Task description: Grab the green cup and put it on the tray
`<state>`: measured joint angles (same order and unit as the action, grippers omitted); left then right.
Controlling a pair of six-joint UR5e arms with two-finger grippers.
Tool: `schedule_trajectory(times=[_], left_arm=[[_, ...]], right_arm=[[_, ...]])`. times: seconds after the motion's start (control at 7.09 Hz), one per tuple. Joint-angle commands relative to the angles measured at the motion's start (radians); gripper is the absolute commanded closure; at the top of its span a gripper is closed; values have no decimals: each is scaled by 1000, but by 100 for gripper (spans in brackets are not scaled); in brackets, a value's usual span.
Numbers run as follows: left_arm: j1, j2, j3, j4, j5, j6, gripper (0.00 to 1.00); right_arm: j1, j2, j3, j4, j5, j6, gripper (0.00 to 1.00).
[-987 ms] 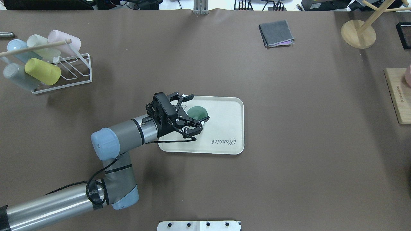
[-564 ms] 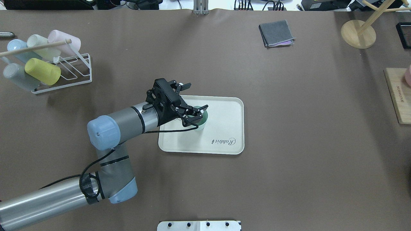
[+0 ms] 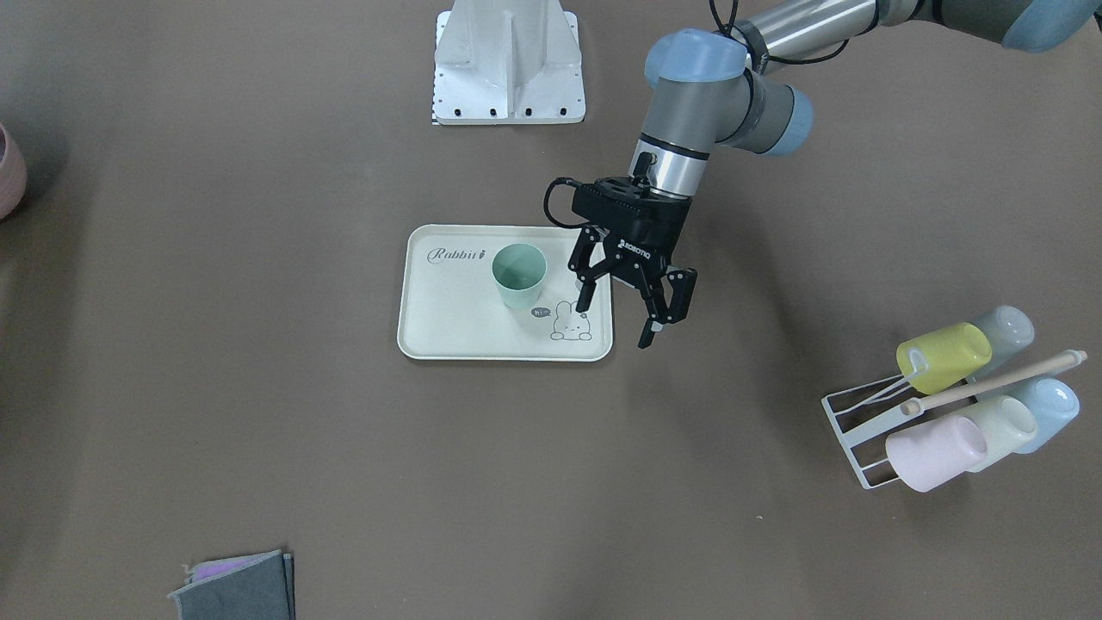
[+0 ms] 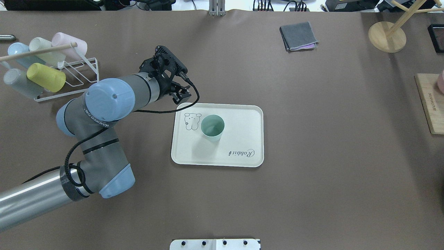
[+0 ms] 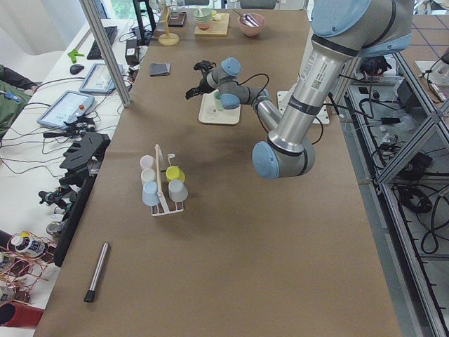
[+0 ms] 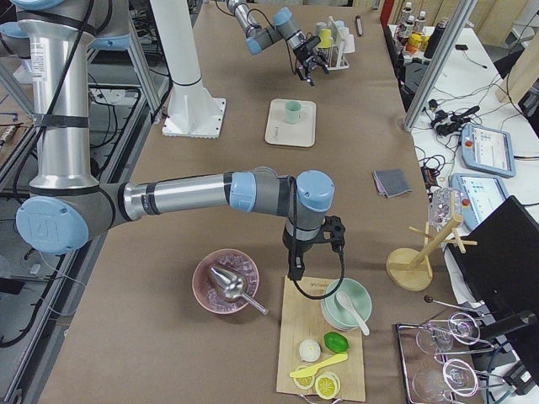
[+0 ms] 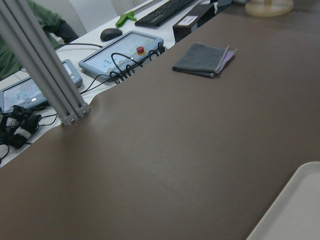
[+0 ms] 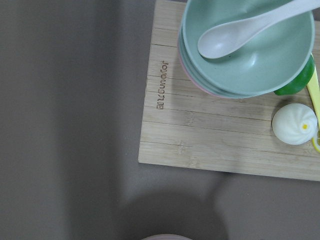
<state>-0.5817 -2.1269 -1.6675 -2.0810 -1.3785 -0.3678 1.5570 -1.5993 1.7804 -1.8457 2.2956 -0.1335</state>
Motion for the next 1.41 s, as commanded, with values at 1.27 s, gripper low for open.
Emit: schedule_trajectory(times=[1.27], left_arm=[[-545, 145, -66, 378, -627, 144, 2]], right_arm=[[0, -8, -7, -1, 2, 0, 0]])
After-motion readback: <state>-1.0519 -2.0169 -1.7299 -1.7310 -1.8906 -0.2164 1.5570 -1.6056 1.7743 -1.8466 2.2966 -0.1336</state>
